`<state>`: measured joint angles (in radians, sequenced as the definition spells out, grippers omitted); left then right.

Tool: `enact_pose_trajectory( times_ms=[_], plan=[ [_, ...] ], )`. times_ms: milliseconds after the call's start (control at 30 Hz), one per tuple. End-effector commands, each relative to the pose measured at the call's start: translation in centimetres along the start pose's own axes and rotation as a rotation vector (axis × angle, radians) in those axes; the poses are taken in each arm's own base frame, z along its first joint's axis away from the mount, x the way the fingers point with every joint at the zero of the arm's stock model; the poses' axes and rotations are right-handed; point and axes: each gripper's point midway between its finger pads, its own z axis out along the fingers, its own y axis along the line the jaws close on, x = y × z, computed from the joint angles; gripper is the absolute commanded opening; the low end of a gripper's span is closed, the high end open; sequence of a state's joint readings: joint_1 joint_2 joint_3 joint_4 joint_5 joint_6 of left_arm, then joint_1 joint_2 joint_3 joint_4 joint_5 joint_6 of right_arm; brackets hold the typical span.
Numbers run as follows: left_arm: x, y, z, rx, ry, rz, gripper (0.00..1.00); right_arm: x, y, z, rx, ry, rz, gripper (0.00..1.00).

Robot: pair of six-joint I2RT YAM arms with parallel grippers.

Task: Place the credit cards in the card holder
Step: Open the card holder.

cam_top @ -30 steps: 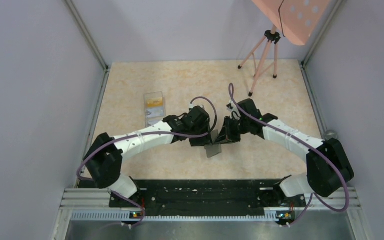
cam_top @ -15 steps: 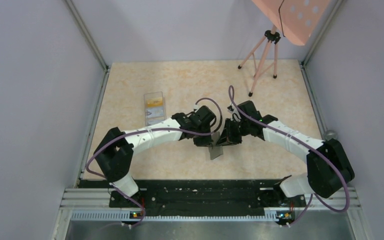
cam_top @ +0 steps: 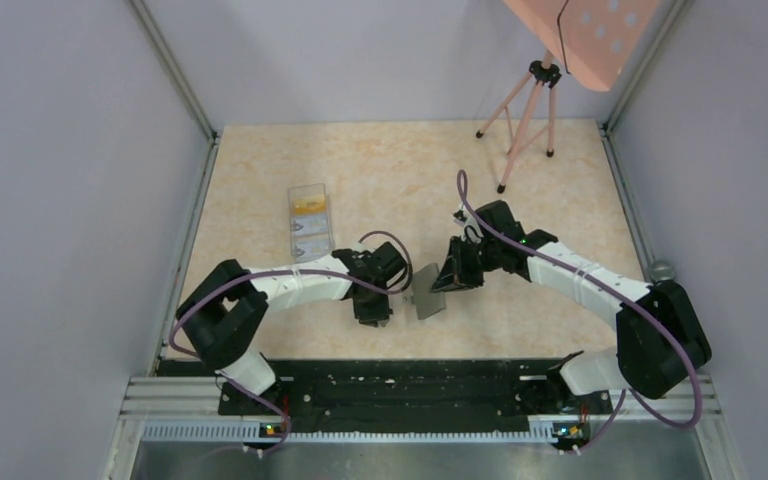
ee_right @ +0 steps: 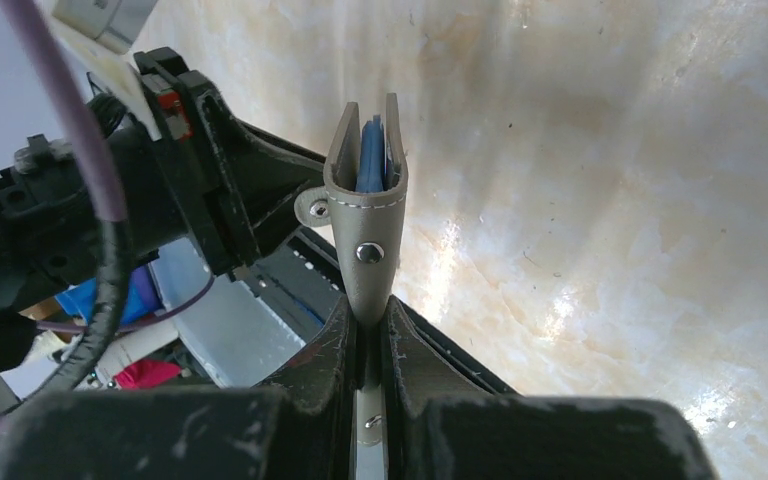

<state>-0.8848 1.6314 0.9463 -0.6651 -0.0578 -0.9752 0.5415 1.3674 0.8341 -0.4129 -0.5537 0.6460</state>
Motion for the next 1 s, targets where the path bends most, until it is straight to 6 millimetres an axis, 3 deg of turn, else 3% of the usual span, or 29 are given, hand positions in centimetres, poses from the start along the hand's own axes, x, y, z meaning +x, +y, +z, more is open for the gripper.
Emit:
enact_pose_trajectory(
  times_ms=[0,100,367,533,800,967],
  plan=[
    [-1.5,-2.6,-2.7,0.190,-0.072,-0.040,0.32,-0.6,2.2,-1.0,-0.059,-0.034,-0.069,0.00],
    [-1.7,-4.5,-4.6,0.335,-0.074,-0.037,0.47,-0.4,2.0,-1.0,-0.060,-0.034,-0.065,0.00],
    [-3.1,-8.2,-8.6,0.598,-0.138,-0.021,0.59,0.1,1.8,-0.7,-0.068,-0.023,-0.054,0.00],
    [-3.0,-8.6,-7.4,0.582,-0.108,-0.025,0.58,0.2,2.0,-0.8,-0.084,-0.022,-0.049,0.00],
    [-3.8,-6.7,-5.3,0.420,-0.117,-0.075,0.39,0.2,2.2,-1.0,-0.090,-0.029,-0.050,0.00],
    [-4.0,-6.7,-4.9,0.416,-0.132,-0.074,0.39,0.2,2.6,-1.0,-0.103,-0.023,-0.056,0.00]
  ],
)
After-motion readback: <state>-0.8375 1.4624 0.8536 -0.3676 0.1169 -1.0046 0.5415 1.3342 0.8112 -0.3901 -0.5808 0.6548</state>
